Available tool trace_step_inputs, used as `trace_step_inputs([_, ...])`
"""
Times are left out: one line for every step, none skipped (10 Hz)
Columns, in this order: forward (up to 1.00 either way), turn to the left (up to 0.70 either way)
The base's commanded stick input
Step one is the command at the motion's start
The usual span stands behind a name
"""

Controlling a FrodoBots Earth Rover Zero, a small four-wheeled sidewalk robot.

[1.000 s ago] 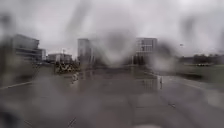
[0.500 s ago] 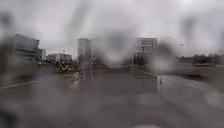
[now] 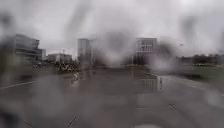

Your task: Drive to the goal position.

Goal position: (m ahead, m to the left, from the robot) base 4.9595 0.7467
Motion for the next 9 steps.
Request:
trace_step_inputs([0.07, 0.00])
trace_step_inputs([0.07, 0.00])
trace_step_inputs([0.07, 0.00])
trace_step_inputs([0.07, 0.00])
trace_step_inputs([0.07, 0.00])
trace_step_inputs([0.07, 0.00])
trace_step_inputs([0.07, 0.00])
trace_step_inputs([0.07, 0.00])
trace_step_inputs([0.07, 0.00])
